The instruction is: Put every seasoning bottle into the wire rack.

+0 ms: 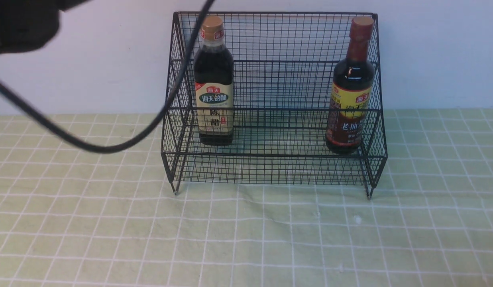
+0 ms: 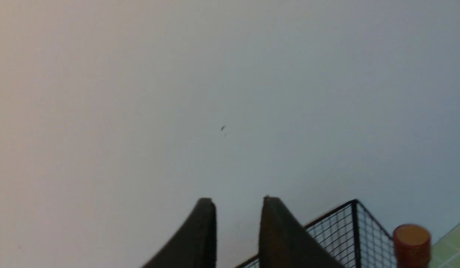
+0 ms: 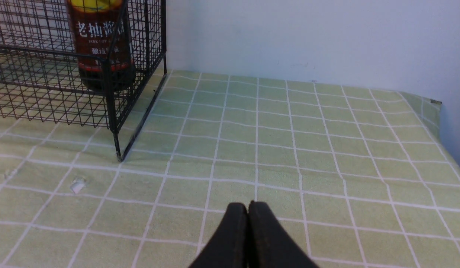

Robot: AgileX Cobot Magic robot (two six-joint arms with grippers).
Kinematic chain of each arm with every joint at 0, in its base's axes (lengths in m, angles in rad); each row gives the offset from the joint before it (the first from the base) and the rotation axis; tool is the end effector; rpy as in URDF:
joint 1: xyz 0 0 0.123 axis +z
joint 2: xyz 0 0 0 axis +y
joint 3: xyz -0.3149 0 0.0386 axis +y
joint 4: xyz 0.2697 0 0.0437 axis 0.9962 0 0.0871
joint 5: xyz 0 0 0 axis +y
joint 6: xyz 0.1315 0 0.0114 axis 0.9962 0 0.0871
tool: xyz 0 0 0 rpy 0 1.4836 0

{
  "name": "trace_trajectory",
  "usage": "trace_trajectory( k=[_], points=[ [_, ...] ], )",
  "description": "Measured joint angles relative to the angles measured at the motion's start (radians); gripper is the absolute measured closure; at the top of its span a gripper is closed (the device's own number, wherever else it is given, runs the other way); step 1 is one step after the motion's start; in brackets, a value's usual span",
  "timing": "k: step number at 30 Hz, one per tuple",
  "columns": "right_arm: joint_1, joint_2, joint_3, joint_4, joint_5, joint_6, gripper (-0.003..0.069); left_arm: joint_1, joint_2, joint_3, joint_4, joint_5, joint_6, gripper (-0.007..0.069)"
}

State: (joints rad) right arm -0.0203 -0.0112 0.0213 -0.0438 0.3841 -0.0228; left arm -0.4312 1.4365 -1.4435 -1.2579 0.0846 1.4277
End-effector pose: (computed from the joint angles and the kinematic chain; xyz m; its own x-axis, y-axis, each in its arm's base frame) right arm 0.0805 -0.0038 0.1591 -0.3035 -0.0572 -0.9511 0.0167 0.9977 -0.0654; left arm 0.3559 -0.1755 0.4947 0.1441 0.1202 -0.9822 0.4718 0.8641 0.1750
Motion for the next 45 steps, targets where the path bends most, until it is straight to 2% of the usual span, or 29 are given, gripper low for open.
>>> trace_trajectory(
  k=[2, 4, 7, 11, 13, 14, 15, 17, 18, 19, 20, 21, 23, 28, 35, 45],
  points=[
    [0.000, 0.000, 0.000, 0.000, 0.000, 0.000, 0.0672, 0.000, -0.039, 0.000, -0.007, 0.039, 0.003, 0.0589],
    [0.000, 0.000, 0.000, 0.000, 0.000, 0.000, 0.0672, 0.000, -0.090, 0.000, -0.015, 0.110, -0.020, 0.0622],
    [0.000, 0.000, 0.000, 0.000, 0.000, 0.000, 0.0672, 0.001, -0.139, -0.004, -0.014, 0.210, -0.074, 0.0631],
    [0.000, 0.000, 0.000, 0.000, 0.000, 0.000, 0.0672, 0.024, -0.190, -0.005, 0.015, 0.391, -0.211, 0.0631],
    [0.000, 0.000, 0.000, 0.000, 0.000, 0.000, 0.0672, 0.070, -0.222, -0.006, 0.100, 0.556, -0.409, 0.0631],
    [0.000, 0.000, 0.000, 0.000, 0.000, 0.000, 0.0672, 0.075, -0.222, -0.006, 0.100, 0.570, -0.425, 0.0631],
    [0.000, 0.000, 0.000, 0.000, 0.000, 0.000, 0.0672, 0.112, -0.235, -0.008, 0.180, 0.681, -0.534, 0.0631],
    [0.000, 0.000, 0.000, 0.000, 0.000, 0.000, 0.0672, 0.158, -0.247, -0.008, 0.287, 0.811, -0.680, 0.0631],
    [0.000, 0.000, 0.000, 0.000, 0.000, 0.000, 0.0672, 0.168, -0.248, -0.008, 0.313, 0.838, -0.694, 0.0631],
    [0.000, 0.000, 0.000, 0.000, 0.000, 0.000, 0.0672, 0.205, -0.255, -0.008, 0.403, 0.923, -0.780, 0.0631],
    [0.000, 0.000, 0.000, 0.000, 0.000, 0.000, 0.0672, 0.215, -0.257, -0.008, 0.427, 0.943, -0.801, 0.0631],
    [0.000, 0.000, 0.000, 0.000, 0.000, 0.000, 0.0672, 0.252, -0.271, -0.008, 0.515, 0.997, -0.868, 0.0631],
    [0.000, 0.000, 0.000, 0.000, 0.000, 0.000, 0.0672, 0.290, -0.302, -0.006, 0.596, 1.014, -0.922, 0.0631],
    [0.000, 0.000, 0.000, 0.000, 0.001, 0.000, 0.0672, 0.334, -0.443, -0.007, 0.679, 1.021, -0.962, 0.0631],
    [0.000, 0.000, 0.000, 0.000, 0.001, 0.000, 0.0672, 0.335, -0.658, -0.012, 0.684, 1.040, -1.021, 0.0631],
    [0.000, 0.000, 0.000, 0.000, 0.001, 0.000, 0.0672, 0.335, -0.824, -0.014, 0.700, 1.036, -1.032, 0.0631]
  ],
)
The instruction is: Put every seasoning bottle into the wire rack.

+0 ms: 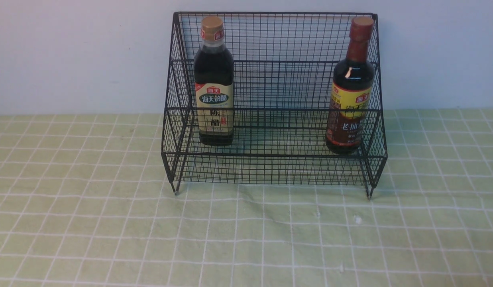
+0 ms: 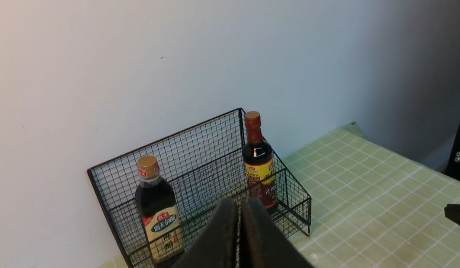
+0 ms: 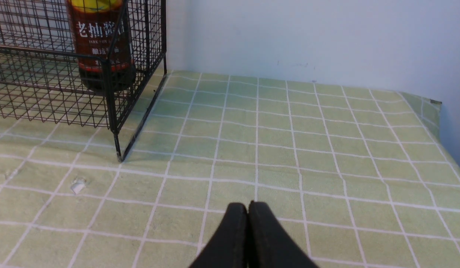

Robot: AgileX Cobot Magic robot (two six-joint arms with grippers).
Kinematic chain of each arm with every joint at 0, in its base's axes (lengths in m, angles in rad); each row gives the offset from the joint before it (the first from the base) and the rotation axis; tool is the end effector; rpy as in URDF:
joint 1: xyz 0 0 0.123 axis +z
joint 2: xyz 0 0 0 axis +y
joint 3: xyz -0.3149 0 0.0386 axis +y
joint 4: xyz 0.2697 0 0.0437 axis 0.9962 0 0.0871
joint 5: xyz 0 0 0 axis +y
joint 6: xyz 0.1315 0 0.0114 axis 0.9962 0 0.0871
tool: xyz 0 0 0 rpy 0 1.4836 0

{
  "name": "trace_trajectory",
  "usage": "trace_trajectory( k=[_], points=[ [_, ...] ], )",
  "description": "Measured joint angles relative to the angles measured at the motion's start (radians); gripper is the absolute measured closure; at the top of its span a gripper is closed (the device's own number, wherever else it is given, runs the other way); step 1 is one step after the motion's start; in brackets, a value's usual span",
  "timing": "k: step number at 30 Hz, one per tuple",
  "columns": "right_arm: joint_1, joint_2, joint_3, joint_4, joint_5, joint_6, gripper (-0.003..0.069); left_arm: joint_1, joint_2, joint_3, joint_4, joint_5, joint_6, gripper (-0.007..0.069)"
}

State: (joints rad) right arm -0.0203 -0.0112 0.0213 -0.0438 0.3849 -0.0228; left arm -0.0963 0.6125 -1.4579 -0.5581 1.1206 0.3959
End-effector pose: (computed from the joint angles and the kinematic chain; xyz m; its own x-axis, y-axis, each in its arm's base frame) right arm 0.0805 -0.0038 0.1590 -0.3043 -0.0572 -0.9509 0.0167 0.9977 -0.0654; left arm 0.0198 -0.0652 0.5524 -0.0461 0.1195 -0.9918 0.5665 0.8208 0.0726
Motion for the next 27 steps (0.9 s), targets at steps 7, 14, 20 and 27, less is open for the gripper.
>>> trace_trajectory(
  k=[7, 14, 20, 27],
  points=[
    [0.000, 0.000, 0.000, 0.000, 0.000, 0.000, 0.0672, 0.000, -0.022, -0.002, 0.059, -0.004, 0.043, 0.0631],
    [0.000, 0.000, 0.000, 0.000, 0.000, 0.000, 0.0672, 0.000, -0.022, -0.002, 0.197, -0.070, -0.002, 0.0631],
    [0.000, 0.000, 0.000, 0.000, 0.000, 0.000, 0.0672, 0.000, -0.051, 0.082, 0.462, -0.140, -0.297, 0.0631],
    [0.000, 0.000, 0.000, 0.000, 0.000, 0.000, 0.0672, 0.000, -0.227, 0.583, 0.616, -0.472, -0.345, 0.0631]
  ],
)
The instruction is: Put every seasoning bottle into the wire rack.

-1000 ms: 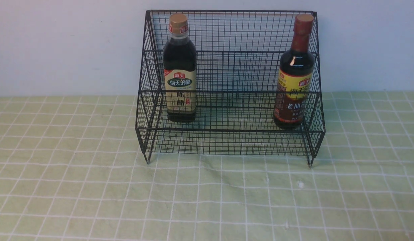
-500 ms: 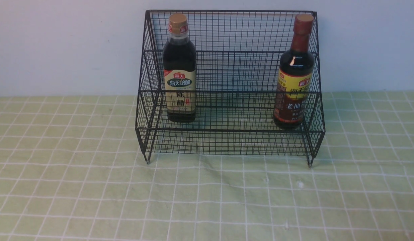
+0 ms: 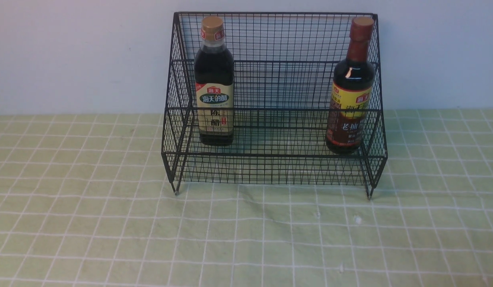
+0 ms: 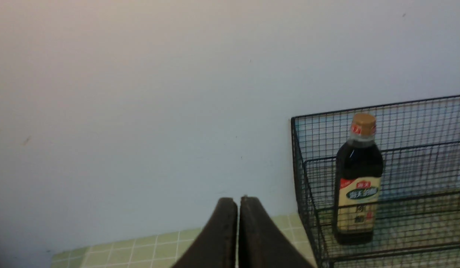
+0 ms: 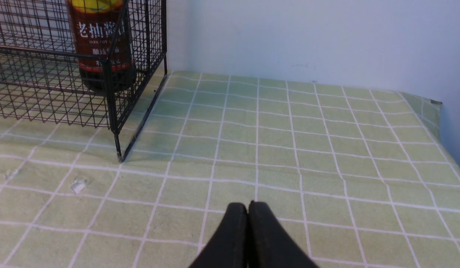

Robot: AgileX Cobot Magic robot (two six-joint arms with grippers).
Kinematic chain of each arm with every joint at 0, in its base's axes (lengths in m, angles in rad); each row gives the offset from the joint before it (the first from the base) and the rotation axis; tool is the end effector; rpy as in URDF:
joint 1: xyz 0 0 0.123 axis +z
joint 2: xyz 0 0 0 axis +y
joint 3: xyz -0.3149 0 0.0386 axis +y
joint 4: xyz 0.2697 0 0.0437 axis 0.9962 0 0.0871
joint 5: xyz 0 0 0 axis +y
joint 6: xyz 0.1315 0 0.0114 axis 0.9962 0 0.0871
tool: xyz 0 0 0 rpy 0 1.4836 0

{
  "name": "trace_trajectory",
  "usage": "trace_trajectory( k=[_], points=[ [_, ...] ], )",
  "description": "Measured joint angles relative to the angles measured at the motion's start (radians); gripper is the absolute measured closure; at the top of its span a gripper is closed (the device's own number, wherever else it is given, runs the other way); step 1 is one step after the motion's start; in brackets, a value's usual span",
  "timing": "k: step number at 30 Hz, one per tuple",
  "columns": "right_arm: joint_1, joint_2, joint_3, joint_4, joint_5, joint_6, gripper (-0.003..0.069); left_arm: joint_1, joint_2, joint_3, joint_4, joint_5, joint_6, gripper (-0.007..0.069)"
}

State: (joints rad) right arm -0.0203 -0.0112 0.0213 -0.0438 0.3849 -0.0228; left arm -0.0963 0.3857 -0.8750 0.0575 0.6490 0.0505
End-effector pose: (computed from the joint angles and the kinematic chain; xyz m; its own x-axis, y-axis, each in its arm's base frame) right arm 0.0805 -0.0038 0.1590 -0.3043 -0.0572 -0.9509 0.0167 0.9977 -0.0654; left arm 0.0719 -0.0023 0.4330 -0.0651 0.1029 -0.9926 0.0682 0.9928 0.0984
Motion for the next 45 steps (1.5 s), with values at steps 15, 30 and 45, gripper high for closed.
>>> trace_trajectory(
  k=[15, 30, 45],
  points=[
    [0.000, 0.000, 0.000, 0.000, 0.000, 0.000, 0.0672, 0.000, -0.357, 0.902, -0.025, -0.396, 0.019, 0.0631],
    [0.000, 0.000, 0.000, 0.001, 0.000, 0.000, 0.0672, 0.000, -0.362, 0.904, -0.046, -0.283, 0.020, 0.0631],
    [0.000, 0.000, 0.000, 0.001, 0.000, 0.000, 0.0672, 0.000, -0.362, 0.904, -0.046, -0.283, 0.025, 0.0631]
  ],
)
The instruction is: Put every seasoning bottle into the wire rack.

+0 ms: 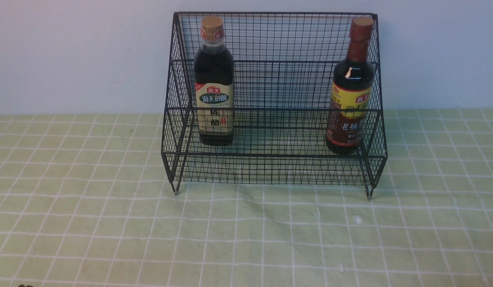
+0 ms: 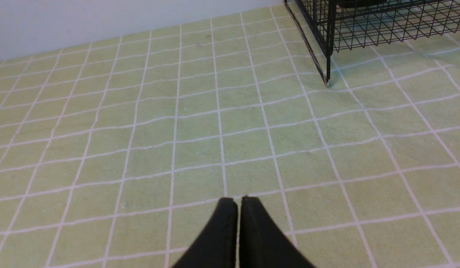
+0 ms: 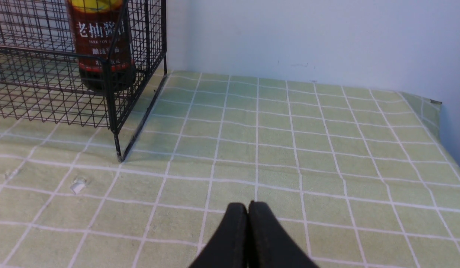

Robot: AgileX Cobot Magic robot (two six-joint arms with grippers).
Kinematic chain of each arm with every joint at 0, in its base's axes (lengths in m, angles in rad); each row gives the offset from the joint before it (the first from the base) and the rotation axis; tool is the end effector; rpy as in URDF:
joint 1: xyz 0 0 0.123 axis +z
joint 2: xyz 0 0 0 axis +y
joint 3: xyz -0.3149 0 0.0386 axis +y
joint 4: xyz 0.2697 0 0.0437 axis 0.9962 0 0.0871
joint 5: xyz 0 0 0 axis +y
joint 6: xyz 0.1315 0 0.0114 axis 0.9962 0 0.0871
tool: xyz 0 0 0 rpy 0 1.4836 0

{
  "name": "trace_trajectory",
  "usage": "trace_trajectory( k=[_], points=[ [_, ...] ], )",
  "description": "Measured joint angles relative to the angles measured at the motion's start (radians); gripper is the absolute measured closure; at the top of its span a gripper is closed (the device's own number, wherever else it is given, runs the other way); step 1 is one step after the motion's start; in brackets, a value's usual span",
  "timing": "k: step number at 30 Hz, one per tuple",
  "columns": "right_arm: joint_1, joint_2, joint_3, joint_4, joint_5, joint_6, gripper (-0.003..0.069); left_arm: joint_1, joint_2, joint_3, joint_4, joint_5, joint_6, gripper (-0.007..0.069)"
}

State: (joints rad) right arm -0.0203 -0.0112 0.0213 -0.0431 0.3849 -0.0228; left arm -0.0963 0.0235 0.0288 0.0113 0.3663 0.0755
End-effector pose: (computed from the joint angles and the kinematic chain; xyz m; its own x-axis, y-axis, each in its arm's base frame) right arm 0.0805 -0.0038 0.1590 -0.3042 -0.0565 -0.9509 0.0167 0.9978 -0.0647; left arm 0.0822 -0.0074 0.1555 -0.3147 0.1167 -0.9420 0.1198 0.9894 0.0826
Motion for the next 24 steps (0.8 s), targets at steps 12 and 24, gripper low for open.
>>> trace_trajectory(
  k=[12, 24],
  points=[
    [0.000, 0.000, 0.000, 0.000, 0.000, 0.000, 0.0672, 0.000, 0.000, 0.000, 0.000, 0.000, 0.000, 0.0631],
    [0.000, 0.000, 0.000, 0.000, 0.000, 0.000, 0.0672, 0.000, 0.000, 0.000, 0.000, 0.000, 0.000, 0.0631]
  ],
)
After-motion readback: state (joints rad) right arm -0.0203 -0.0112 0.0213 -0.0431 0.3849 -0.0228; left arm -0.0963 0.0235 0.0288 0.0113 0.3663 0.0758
